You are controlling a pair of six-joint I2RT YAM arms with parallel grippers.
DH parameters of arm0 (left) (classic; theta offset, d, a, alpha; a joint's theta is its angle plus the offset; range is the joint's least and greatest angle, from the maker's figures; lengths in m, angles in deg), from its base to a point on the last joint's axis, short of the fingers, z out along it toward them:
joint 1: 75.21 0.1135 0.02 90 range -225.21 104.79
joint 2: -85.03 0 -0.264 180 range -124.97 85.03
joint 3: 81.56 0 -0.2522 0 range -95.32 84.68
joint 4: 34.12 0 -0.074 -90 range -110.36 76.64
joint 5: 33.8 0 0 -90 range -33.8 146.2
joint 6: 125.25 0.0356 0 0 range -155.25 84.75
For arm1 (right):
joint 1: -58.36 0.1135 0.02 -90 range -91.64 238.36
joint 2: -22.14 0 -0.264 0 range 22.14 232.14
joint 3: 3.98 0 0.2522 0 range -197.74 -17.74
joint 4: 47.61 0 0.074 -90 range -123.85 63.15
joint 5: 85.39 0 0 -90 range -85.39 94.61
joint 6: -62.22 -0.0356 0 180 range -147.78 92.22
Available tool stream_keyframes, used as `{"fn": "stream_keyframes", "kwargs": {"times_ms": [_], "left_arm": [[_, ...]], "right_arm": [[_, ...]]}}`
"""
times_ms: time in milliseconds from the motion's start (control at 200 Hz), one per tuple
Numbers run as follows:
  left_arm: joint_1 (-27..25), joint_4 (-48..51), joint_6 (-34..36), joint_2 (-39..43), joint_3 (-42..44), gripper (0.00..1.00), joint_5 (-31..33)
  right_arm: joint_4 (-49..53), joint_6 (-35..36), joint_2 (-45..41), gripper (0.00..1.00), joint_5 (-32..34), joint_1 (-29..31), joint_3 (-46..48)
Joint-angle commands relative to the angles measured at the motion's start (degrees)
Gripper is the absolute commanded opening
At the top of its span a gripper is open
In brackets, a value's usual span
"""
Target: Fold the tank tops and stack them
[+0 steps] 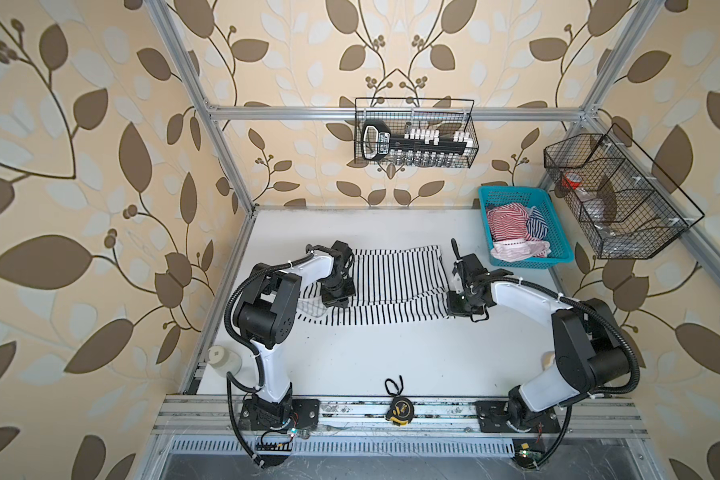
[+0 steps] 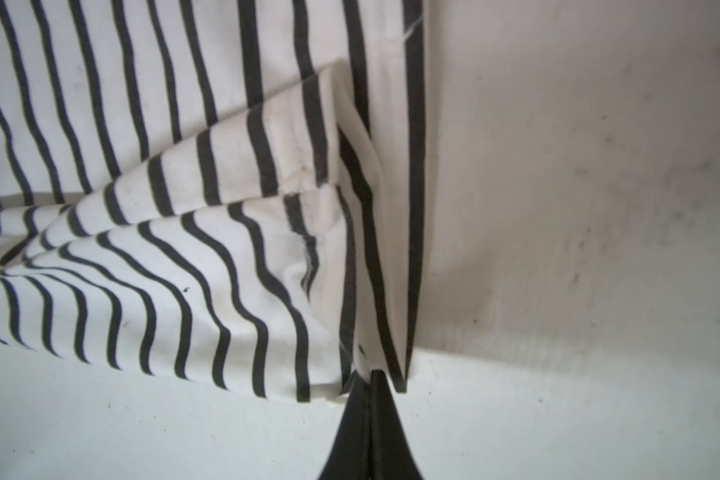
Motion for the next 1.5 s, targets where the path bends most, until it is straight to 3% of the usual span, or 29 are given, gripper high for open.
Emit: {"fn": "stream_keyframes", "kwargs": {"times_ms": [0,495,570,620,745,865,1120,1270,1494], "left_arm": [[0.2,-0.3,-0.2,-4.6,3.1,0.02,4.0],[-0.1,-0.4,0.0,-2.9,4.0,0.00,2.3],[-0.8,-0.5,-0.1,-1.9,4.1,0.00,1.5],[-1.3,-0.3,-0.1,-1.5,3.9,0.00,1.4],[-2.0,0.2,-0.1,-1.1,3.2,0.01,1.4],[-2.2,0.5,0.1,-1.0,2.8,0.01,1.5],[-2.2,0.9,0.6,-0.9,3.2,0.01,1.9],[-2.3,0.3,0.6,-0.5,4.5,0.01,1.4],[-2.3,0.2,0.3,1.2,7.3,0.03,1.7]], "right_arm": [[2.4,2.0,-2.3,0.00,2.0,-1.5,1.2],[7.4,4.9,-3.2,0.00,1.3,-2.8,1.4],[7.8,4.3,-3.7,0.24,1.3,-2.0,0.9],[8.1,3.7,-4.3,0.35,1.4,-1.2,0.1],[8.3,1.9,-5.2,0.45,2.4,1.6,-3.9],[5.4,0.5,-3.8,0.45,1.5,4.5,-8.0],[-1.9,-0.7,6.8,0.30,-5.5,6.2,-12.5],[-3.1,-0.4,10.7,0.29,-4.9,6.2,-9.8],[-3.5,-1.4,8.3,0.27,-2.0,6.2,-2.0]]}}
